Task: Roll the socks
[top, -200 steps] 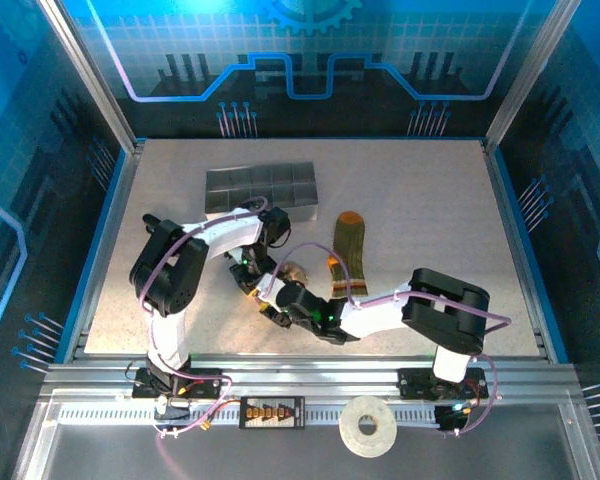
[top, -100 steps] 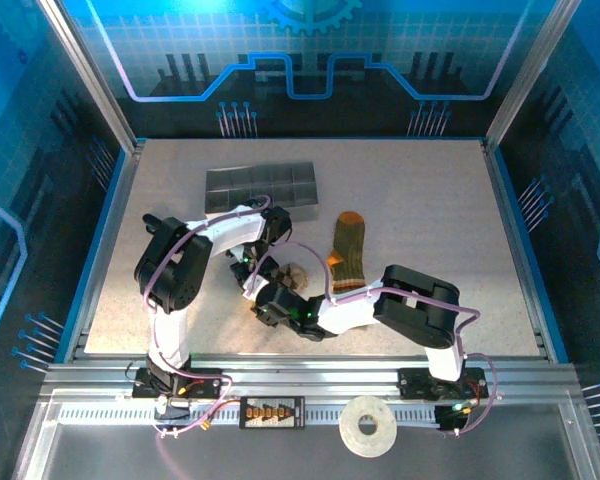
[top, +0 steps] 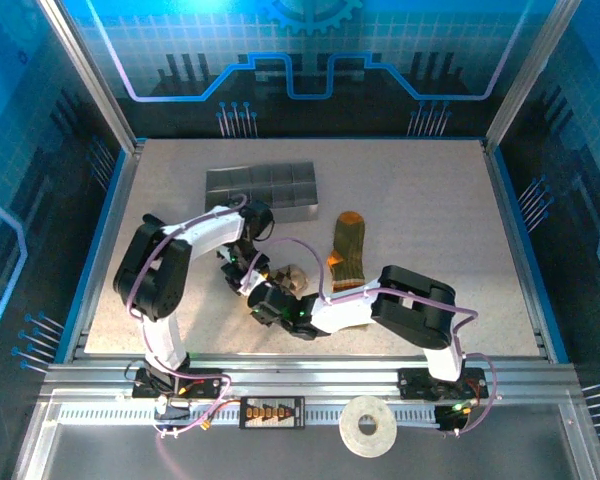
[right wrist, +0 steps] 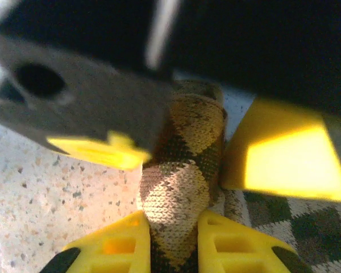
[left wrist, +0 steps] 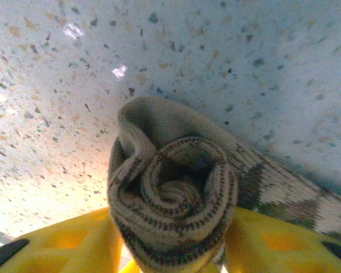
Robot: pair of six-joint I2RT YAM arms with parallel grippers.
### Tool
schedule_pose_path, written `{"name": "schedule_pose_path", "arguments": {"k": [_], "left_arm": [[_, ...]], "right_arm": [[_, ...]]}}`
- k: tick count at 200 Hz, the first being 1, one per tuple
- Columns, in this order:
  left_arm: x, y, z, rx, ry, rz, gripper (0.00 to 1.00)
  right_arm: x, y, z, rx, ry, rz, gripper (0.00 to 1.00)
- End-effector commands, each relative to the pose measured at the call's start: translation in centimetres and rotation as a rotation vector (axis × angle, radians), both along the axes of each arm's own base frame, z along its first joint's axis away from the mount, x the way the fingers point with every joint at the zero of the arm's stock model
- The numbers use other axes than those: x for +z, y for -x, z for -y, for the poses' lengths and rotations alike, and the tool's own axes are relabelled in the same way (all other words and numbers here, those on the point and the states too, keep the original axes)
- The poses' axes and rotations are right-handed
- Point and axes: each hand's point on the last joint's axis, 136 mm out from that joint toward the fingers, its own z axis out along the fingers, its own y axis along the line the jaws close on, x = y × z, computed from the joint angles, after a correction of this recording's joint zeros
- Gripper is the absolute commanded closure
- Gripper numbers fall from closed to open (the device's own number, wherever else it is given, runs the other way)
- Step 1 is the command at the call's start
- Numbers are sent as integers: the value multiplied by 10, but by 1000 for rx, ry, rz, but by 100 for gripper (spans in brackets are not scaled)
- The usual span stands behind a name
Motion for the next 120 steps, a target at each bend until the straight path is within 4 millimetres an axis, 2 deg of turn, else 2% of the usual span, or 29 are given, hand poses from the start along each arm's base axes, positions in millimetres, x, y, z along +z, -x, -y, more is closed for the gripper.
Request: {"name": "schedule_pose_path", "arguments": {"k": [1,17,26,48,86,94,120], "left_arm": [[27,-9,11,52,131,50,40],[37,-23,12,59,159,107,33],[41,-30,13,57,174,136,31],[47,-38,12,36,192,180,29],[47,-27,9,-15,211,206,30],[46,-23,8,-24,216,210,31],[43,-12,4,-54,224,230,33]], "right_arm": [[-87,32,61,-44,188,-265,100],[-98,39,69,-73,171,-326,100],[-107,45,84,-97,175,-355,100],[-118,53,100,-157,148,-421,100],[-134,70,122,-261,90,-524,100],[-134,70,120,-274,53,-533,100],[-142,75,132,-329,48,-567,100]]}}
